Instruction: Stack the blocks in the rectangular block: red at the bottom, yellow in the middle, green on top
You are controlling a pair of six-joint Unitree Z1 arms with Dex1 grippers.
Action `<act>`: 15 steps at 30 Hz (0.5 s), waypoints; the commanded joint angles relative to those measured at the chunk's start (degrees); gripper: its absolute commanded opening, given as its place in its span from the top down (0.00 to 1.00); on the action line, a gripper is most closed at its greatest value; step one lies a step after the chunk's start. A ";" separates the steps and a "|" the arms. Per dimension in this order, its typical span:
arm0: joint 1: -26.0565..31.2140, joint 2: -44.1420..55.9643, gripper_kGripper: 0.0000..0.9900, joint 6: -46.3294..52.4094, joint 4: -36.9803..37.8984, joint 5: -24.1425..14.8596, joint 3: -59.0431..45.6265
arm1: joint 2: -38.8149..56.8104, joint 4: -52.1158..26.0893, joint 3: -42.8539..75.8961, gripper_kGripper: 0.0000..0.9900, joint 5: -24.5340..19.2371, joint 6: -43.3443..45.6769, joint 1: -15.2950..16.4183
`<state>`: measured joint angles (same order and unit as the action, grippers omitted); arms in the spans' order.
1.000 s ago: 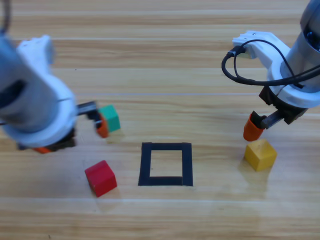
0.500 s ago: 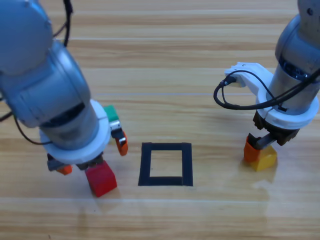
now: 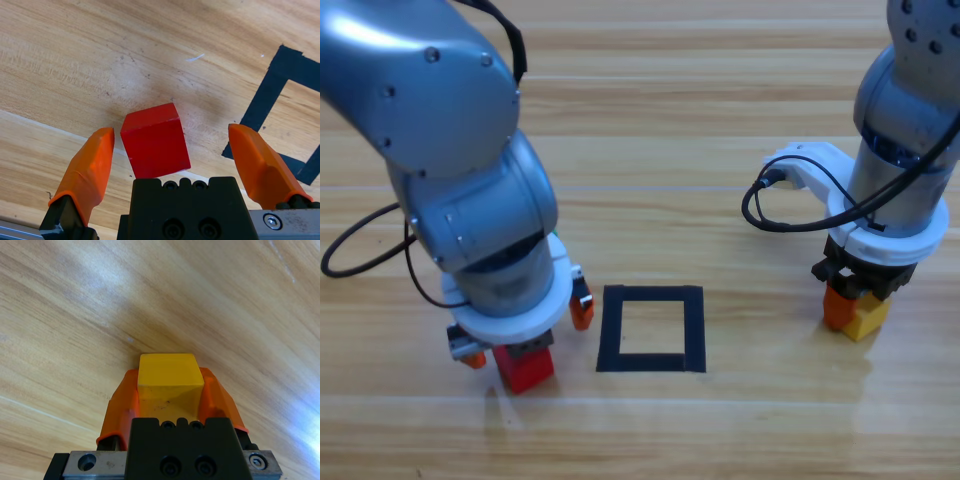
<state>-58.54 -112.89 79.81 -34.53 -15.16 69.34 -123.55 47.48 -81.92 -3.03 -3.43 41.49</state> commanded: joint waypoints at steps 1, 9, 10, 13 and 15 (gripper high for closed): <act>-0.87 -4.18 0.05 0.34 -0.02 1.10 0.45 | 4.98 6.84 -3.16 0.84 0.83 -0.44 -0.71; -0.34 -4.35 0.09 -0.01 -0.02 0.93 0.01 | 7.27 11.41 -6.41 0.84 6.28 -2.55 -0.71; -0.17 -4.35 0.12 -0.09 -0.02 0.93 -0.08 | 7.53 11.41 -6.41 0.84 6.72 -2.63 -0.71; -0.08 -4.27 0.24 -0.45 -0.02 0.66 -0.52 | 8.06 11.41 -6.06 1.00 7.07 -2.63 -0.71; -0.08 -4.53 0.32 -0.80 -0.02 0.57 -0.34 | 8.24 11.15 -5.70 1.00 6.90 -2.81 -0.71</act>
<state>-58.53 -115.08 79.70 -34.52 -14.39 69.37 -116.52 58.18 -88.19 3.27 -5.82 41.32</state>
